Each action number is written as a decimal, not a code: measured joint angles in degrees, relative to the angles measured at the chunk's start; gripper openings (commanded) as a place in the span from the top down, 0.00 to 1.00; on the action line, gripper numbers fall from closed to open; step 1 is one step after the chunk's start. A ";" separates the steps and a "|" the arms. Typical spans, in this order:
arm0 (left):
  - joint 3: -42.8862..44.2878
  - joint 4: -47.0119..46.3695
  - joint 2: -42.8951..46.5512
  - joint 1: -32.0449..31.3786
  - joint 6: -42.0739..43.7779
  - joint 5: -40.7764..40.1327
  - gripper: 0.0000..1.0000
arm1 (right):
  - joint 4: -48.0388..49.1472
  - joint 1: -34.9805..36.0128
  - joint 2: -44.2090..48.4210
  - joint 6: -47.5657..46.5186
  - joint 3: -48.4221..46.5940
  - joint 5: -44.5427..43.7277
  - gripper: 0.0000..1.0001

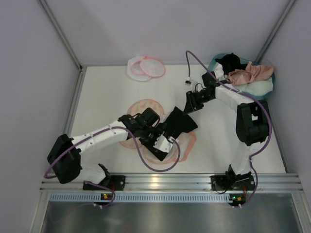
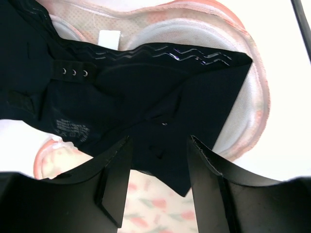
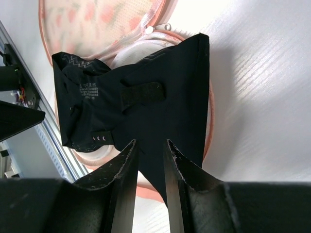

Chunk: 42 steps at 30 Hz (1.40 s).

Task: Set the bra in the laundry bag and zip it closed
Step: Adjust the bra at the center of the board.

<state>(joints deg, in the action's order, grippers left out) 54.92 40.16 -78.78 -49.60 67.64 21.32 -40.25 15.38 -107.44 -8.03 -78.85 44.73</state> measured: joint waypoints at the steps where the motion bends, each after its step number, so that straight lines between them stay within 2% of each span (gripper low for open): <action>1: 0.61 -0.11 -0.61 0.00 0.17 0.02 0.45 | -0.02 0.09 0.00 0.00 0.00 0.00 0.72; 6: 2.12 -0.52 -5.25 0.00 1.53 0.04 0.45 | -0.04 0.22 -0.02 -0.02 0.00 0.00 0.71; 15: 2.45 -0.83 -9.99 0.00 5.40 0.00 0.52 | -0.09 0.22 -0.63 -0.61 0.00 0.02 0.71; 18: 2.89 -0.81 -11.26 -0.07 5.79 0.00 0.62 | -0.07 0.22 -1.09 -0.83 0.04 0.00 0.71; 19: 3.21 -0.81 -11.80 -0.15 5.84 0.00 0.68 | -0.09 0.24 -1.18 -0.85 0.04 0.00 0.71; 27: 5.18 -1.01 -13.03 -0.74 5.14 -0.44 0.99 | -0.07 0.26 -1.22 -0.98 0.09 0.04 0.71; 40: 10.27 -1.16 -15.96 -0.74 5.14 -1.33 1.00 | 0.13 0.96 -1.27 -0.98 0.66 0.63 0.71; 42: 10.27 -1.16 -16.85 -0.74 5.11 -1.36 0.97 | 0.13 1.03 -1.27 -0.98 0.85 0.83 0.71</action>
<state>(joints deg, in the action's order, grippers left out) 65.19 39.00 -95.64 -50.35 72.75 19.97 -40.12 16.40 -108.71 -9.02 -78.00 45.56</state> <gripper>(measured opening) 0.036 0.286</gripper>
